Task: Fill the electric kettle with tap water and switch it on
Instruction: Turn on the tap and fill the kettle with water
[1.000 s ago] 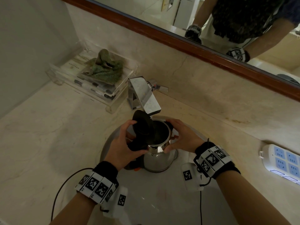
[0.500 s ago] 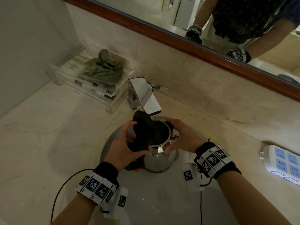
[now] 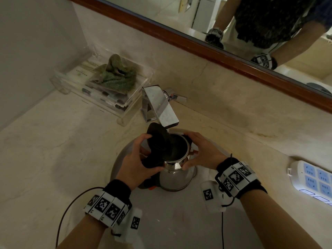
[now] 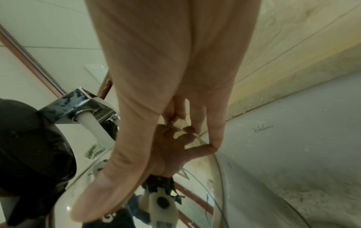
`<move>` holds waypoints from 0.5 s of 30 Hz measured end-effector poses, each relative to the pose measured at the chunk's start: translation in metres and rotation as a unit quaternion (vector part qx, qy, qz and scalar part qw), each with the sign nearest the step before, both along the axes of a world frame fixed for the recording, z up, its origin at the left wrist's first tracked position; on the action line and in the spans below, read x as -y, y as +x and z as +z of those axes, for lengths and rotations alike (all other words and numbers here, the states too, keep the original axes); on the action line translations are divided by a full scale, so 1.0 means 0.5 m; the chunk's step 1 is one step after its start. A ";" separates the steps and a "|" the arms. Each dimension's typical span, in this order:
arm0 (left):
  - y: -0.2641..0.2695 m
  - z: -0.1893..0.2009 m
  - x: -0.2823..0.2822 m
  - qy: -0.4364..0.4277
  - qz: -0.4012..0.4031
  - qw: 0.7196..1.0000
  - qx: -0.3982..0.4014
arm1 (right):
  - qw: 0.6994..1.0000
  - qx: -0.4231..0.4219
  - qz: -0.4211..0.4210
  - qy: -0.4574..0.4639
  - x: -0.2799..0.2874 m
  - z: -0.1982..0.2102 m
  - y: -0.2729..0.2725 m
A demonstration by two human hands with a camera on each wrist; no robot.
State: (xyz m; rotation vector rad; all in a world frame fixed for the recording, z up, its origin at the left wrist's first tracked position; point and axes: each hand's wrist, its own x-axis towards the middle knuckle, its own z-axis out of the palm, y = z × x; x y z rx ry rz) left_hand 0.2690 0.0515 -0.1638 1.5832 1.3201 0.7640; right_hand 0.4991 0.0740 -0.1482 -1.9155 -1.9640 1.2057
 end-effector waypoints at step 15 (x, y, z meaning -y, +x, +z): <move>-0.001 -0.002 -0.002 0.000 -0.008 1.000 -0.010 | 1.000 -0.011 -0.008 -0.011 0.000 -0.001 0.001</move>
